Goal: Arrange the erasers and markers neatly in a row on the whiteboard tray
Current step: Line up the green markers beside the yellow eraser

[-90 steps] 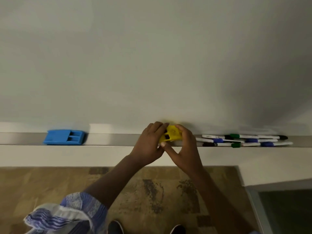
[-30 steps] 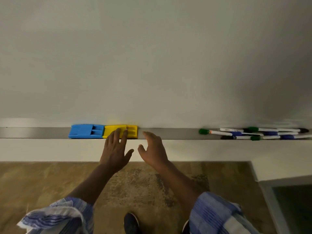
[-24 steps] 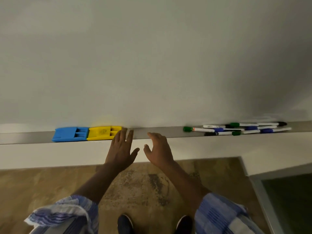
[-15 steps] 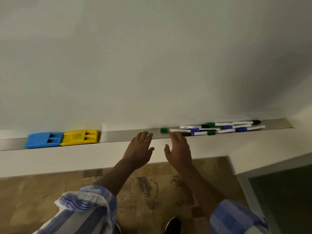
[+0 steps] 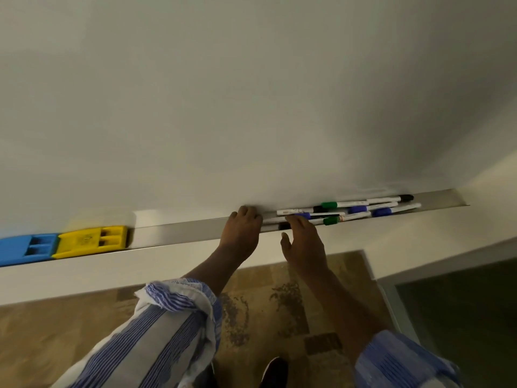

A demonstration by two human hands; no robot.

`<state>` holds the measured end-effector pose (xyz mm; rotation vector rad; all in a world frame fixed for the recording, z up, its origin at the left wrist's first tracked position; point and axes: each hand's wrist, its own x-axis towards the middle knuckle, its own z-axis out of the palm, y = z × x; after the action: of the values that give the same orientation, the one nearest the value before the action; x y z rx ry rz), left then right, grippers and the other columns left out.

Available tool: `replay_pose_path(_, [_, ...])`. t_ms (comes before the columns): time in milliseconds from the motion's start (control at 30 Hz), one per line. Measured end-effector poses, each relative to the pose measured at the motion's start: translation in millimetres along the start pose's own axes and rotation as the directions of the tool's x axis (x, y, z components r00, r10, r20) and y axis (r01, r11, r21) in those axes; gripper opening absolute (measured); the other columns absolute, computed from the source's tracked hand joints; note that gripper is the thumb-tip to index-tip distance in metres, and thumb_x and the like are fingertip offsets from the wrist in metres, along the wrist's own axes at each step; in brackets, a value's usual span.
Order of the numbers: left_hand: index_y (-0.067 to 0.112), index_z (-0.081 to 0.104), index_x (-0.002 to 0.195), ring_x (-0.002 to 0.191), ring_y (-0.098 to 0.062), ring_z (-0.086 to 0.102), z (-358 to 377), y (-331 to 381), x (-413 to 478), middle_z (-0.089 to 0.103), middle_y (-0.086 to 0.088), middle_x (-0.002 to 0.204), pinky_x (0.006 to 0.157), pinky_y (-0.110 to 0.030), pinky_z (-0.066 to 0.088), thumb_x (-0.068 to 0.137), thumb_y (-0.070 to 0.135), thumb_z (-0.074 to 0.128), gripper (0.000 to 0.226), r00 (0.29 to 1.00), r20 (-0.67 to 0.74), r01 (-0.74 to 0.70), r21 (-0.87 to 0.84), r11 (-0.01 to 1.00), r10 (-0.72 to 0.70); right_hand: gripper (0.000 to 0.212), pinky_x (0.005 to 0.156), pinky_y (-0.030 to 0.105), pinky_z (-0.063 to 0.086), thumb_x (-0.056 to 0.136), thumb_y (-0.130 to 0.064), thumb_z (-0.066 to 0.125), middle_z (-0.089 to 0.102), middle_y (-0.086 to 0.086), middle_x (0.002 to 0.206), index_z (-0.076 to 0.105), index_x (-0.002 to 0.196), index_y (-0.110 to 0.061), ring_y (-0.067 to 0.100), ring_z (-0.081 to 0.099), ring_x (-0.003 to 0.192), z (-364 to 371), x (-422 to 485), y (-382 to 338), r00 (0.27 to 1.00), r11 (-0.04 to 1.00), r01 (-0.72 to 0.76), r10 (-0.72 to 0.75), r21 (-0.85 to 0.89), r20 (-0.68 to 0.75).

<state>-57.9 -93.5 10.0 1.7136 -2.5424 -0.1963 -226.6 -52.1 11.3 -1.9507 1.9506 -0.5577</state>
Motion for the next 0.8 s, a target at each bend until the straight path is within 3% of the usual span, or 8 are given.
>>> replay_pose_path(267, [0.005, 0.066, 0.097, 0.086, -0.034, 0.059, -12.5, -14.2, -11.2, 0.064, -0.015, 0.097, 0.066, -0.043, 0.052, 0.084, 0.002, 0.067, 0.013, 0.995, -0.097, -0.035, -0.074, 0.997, 0.028, 0.044, 0.106, 0.034, 0.043, 0.094, -0.019, 0.061, 0.057, 0.014, 0.137, 0.054, 0.135, -0.005, 0.027, 0.051, 0.13, -7.0, 7.1, -12.3, 0.997, 0.997, -0.016, 0.022, 0.078, -0.077])
replay_pose_path(400, [0.004, 0.065, 0.099, 0.081, -0.033, 0.057, -23.0, -25.6, -23.1, 0.063, -0.015, 0.095, 0.063, -0.042, 0.05, 0.087, 0.001, 0.064, 0.013, 0.985, -0.173, -0.037, -0.127, 0.991, 0.015, 0.038, 0.099, 0.035, 0.053, 0.096, -0.018, 0.06, 0.066, 0.013, 0.126, 0.058, 0.13, -0.003, 0.024, 0.064, 0.112, -5.0, 16.1, -27.8, 0.99, 0.951, -0.071, 0.104, 0.301, -0.093])
replay_pose_path(533, [0.005, 0.065, 0.097, 0.078, -0.033, 0.056, -32.5, -44.6, -37.7, 0.062, -0.014, 0.093, 0.064, -0.042, 0.046, 0.087, 0.003, 0.061, 0.01, 0.98, -0.195, 0.022, -0.148, 0.989, -0.051, 0.029, 0.076, 0.037, 0.063, 0.095, -0.022, 0.061, 0.073, 0.009, 0.103, 0.063, 0.122, -0.01, 0.02, 0.071, 0.084, 5.4, 21.0, -48.4, 0.969, 0.79, -0.229, 0.241, 0.569, 0.055])
replay_pose_path(667, [0.007, 0.066, 0.101, 0.079, -0.032, 0.057, -34.9, -67.8, -52.8, 0.063, -0.012, 0.094, 0.068, -0.041, 0.047, 0.089, 0.008, 0.06, 0.014, 0.976, -0.205, 0.044, -0.165, 0.985, -0.078, 0.026, 0.07, 0.034, 0.063, 0.094, -0.025, 0.064, 0.072, 0.009, 0.096, 0.063, 0.116, -0.011, 0.021, 0.071, 0.08, 25.1, 22.9, -74.9, 0.93, 0.62, -0.365, 0.279, 0.695, 0.239])
replay_pose_path(800, [0.01, 0.065, 0.109, 0.084, -0.03, 0.058, -35.8, -94.4, -68.8, 0.064, -0.011, 0.099, 0.073, -0.041, 0.05, 0.091, 0.009, 0.058, 0.02, 0.976, -0.197, 0.062, -0.178, 0.982, -0.097, 0.015, 0.065, 0.031, 0.059, 0.092, -0.016, 0.065, 0.072, 0.018, 0.097, 0.067, 0.104, -0.008, 0.025, 0.069, 0.08, 46.6, 27.0, -106.7, 0.86, 0.406, -0.507, 0.296, 0.76, 0.415])
